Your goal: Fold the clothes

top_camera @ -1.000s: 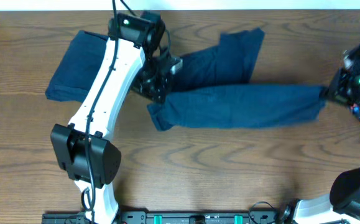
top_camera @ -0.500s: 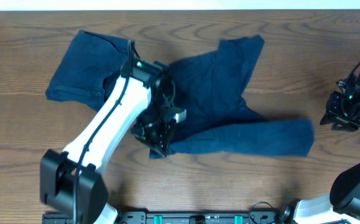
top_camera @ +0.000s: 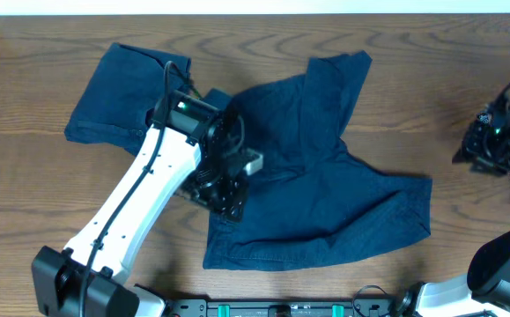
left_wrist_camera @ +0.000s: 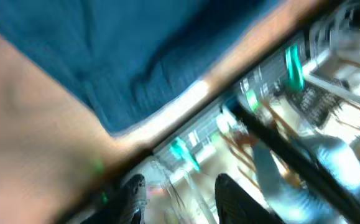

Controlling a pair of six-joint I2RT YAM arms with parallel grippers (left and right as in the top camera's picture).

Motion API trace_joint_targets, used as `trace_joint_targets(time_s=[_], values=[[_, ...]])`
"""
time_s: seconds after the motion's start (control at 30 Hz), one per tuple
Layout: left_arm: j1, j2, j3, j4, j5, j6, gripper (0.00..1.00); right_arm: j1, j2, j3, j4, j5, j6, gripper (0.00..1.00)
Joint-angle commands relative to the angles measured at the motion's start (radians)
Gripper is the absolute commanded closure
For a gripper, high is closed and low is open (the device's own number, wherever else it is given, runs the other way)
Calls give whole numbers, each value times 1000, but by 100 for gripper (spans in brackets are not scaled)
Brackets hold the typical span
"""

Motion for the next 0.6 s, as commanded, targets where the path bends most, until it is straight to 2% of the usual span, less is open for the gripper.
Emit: trace_joint_targets(time_s=[0.0, 0.07, 0.17, 0.23, 0.33, 0.47, 0.57], values=[[4, -8, -1, 121, -85, -2, 62, 29, -16, -4, 78, -246, -88, 61], [4, -5, -1, 232, -154, -11, 62, 62, -16, -13, 158, -346, -103, 55], [6, 14, -2, 393, -258, -68, 62, 129, -16, -40, 273, -393, -100, 46], [16, 38, -2, 474, -283, -73, 62, 192, -16, -73, 370, -398, -76, 45], [44, 91, -2, 563, -283, -73, 62, 294, -12, -148, 554, -377, -32, 47], [95, 187, -2, 678, -276, -103, 62, 414, 14, -276, 847, -179, 159, 53], [137, 267, -2, 766, -171, -126, 62, 451, 63, -337, 1038, -138, 251, 59]])
